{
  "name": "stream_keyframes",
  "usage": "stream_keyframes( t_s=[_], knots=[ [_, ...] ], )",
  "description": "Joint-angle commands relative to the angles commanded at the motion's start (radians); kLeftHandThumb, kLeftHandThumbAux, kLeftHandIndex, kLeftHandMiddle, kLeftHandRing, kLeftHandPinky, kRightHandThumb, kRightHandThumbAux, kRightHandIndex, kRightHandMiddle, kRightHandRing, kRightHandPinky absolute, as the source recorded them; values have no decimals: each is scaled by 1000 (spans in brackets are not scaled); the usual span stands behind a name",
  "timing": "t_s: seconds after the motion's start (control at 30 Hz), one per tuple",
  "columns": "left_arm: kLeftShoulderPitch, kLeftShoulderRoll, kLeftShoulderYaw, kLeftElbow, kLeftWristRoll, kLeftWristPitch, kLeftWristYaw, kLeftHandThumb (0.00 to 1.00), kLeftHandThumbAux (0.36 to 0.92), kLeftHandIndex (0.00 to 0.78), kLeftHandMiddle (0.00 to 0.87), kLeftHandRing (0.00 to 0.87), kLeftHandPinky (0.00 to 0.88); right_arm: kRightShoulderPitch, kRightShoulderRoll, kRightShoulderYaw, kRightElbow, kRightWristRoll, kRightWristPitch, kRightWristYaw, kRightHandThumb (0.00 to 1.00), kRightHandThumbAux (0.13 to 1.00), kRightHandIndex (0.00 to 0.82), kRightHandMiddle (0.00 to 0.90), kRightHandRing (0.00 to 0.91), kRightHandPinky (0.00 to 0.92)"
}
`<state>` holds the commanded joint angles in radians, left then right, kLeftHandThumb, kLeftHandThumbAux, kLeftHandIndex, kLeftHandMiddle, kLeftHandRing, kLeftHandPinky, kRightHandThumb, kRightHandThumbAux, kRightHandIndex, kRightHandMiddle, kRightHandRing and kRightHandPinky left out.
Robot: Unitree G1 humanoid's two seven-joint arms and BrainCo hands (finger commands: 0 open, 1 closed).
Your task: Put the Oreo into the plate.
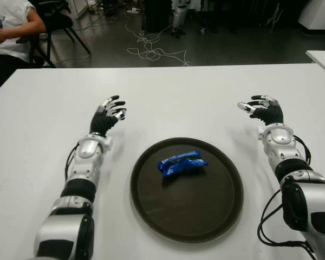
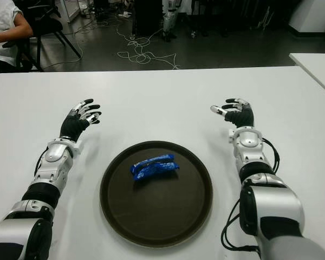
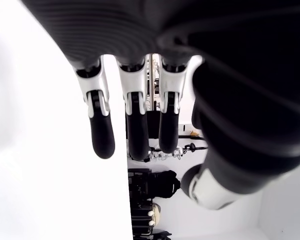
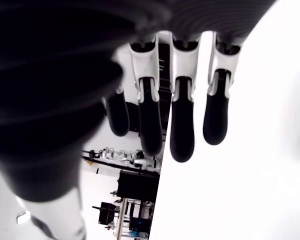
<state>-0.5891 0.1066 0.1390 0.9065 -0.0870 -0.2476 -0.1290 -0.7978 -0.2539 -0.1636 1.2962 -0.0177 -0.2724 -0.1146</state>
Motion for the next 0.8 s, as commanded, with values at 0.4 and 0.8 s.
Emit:
stream_keyframes(
  t_s=[0.4, 0.8],
  knots=[
    [6, 2, -4, -12, 2, 3, -5, 246, 813, 176, 258, 261, 324, 11, 7, 4, -7, -16, -41, -3, 0, 810, 342, 422, 469, 480],
    [5, 0, -5, -3, 10, -8, 11, 248, 813, 181, 258, 254, 310, 49, 15, -15, -91, 18, -78, 41, 0, 807, 340, 436, 480, 494]
  ],
)
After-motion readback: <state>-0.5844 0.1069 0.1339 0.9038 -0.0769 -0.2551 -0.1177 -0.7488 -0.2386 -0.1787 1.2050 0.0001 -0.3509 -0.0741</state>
